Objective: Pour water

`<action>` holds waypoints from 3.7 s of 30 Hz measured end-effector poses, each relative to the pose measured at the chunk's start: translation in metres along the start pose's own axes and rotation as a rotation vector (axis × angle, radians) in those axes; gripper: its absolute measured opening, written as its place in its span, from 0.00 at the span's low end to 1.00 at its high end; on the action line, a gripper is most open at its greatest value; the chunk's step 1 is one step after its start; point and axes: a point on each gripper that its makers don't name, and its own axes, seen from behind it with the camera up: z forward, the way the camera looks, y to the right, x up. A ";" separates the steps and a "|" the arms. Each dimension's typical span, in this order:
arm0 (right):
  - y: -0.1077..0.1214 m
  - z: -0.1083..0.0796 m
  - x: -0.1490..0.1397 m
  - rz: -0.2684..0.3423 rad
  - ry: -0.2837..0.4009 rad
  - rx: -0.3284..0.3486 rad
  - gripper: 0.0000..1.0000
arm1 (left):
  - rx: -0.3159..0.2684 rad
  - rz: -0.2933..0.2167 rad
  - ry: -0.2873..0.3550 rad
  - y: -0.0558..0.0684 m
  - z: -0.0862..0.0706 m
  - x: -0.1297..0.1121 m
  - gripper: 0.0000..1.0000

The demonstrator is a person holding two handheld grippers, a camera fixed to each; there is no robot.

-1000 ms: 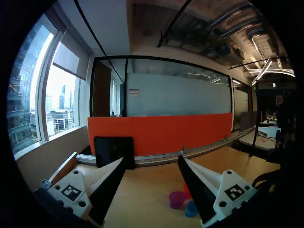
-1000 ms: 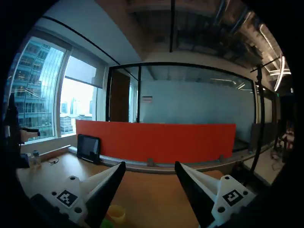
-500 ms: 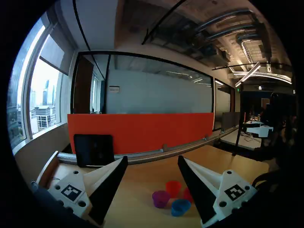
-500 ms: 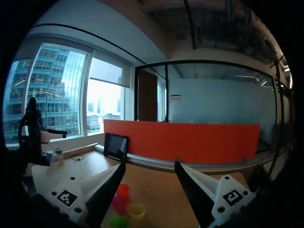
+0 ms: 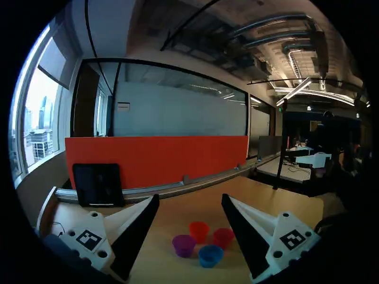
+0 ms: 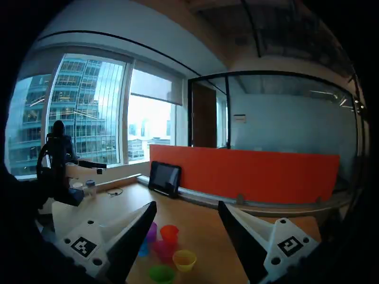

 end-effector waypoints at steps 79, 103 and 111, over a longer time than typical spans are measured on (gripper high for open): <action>-0.035 -0.004 -0.257 -0.166 -0.534 0.258 1.00 | -0.226 0.114 -0.494 0.045 0.039 -0.256 0.98; -0.044 0.021 -0.313 -0.170 -0.621 0.293 1.00 | -0.275 0.122 -0.576 0.052 0.074 -0.294 0.98; -0.049 0.032 -0.320 -0.174 -0.625 0.313 1.00 | -0.285 0.116 -0.572 0.058 0.087 -0.294 0.98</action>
